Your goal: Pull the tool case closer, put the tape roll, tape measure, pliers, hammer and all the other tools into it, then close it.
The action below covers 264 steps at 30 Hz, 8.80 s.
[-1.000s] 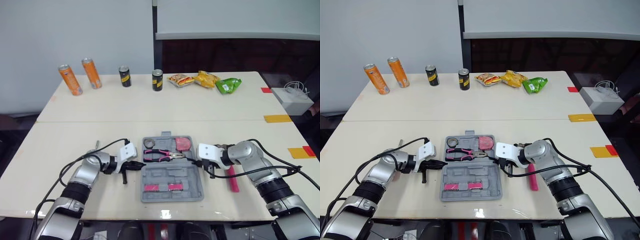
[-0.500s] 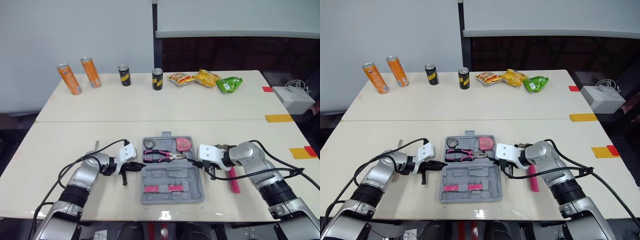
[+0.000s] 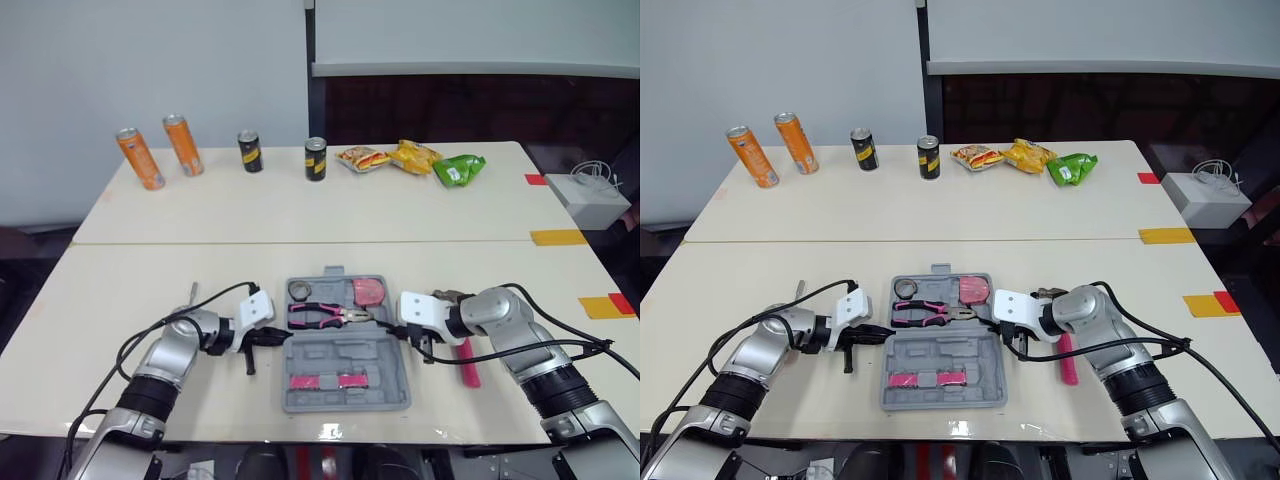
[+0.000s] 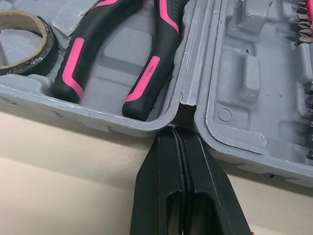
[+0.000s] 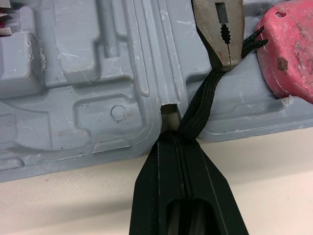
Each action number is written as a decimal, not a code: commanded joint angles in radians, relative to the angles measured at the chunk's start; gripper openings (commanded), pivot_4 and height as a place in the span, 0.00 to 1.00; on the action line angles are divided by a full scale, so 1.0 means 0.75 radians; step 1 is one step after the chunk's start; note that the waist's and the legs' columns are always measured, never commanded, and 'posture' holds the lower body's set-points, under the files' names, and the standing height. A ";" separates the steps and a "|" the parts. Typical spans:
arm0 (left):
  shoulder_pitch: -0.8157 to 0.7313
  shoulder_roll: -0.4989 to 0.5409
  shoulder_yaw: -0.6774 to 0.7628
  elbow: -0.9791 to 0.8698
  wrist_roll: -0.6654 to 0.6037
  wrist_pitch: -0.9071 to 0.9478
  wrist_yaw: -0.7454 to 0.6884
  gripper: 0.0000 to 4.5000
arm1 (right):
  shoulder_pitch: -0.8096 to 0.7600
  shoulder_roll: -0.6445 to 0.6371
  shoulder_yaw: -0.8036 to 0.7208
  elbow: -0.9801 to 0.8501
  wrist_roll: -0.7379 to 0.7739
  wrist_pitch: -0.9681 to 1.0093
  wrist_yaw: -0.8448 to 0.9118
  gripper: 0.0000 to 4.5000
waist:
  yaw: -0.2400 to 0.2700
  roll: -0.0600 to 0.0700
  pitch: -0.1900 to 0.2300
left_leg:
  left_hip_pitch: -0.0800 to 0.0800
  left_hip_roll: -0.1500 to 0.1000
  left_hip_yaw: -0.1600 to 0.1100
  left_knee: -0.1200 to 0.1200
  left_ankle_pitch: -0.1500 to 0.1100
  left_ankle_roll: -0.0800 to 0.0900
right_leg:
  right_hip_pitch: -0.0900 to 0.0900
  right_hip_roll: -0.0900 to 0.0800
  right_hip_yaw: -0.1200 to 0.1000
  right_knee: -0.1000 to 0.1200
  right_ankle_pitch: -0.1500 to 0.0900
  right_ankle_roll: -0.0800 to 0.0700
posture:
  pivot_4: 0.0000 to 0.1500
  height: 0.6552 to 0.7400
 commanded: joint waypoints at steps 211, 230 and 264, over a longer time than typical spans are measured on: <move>0.571 0.283 0.618 -1.276 -1.230 0.438 0.221 1.00 | 0.547 -0.134 -0.802 -0.702 0.936 0.459 -0.521 0.01 | -0.048 0.006 0.009 | 0.012 0.005 -0.001 0.023 -0.013 -0.006 | 0.013 0.004 0.005 0.019 -0.011 0.012 | 1.00 1.00; 0.988 0.448 1.054 -1.062 -1.222 0.358 -0.054 1.00 | -0.378 -0.155 0.345 -0.753 0.363 0.613 -0.110 0.01 | -0.042 -0.005 0.013 | 0.000 0.009 -0.003 0.030 -0.012 -0.005 | -0.006 0.007 0.004 0.028 -0.010 0.011 | 1.00 1.00; 0.991 0.482 1.017 -0.752 -1.001 0.168 -0.361 1.00 | -0.657 0.327 0.833 -0.377 0.143 1.041 -0.236 0.01 | -0.049 -0.007 0.015 | 0.005 0.013 -0.002 0.035 -0.010 -0.023 | -0.006 0.009 0.007 0.042 -0.007 0.006 | 1.00 1.00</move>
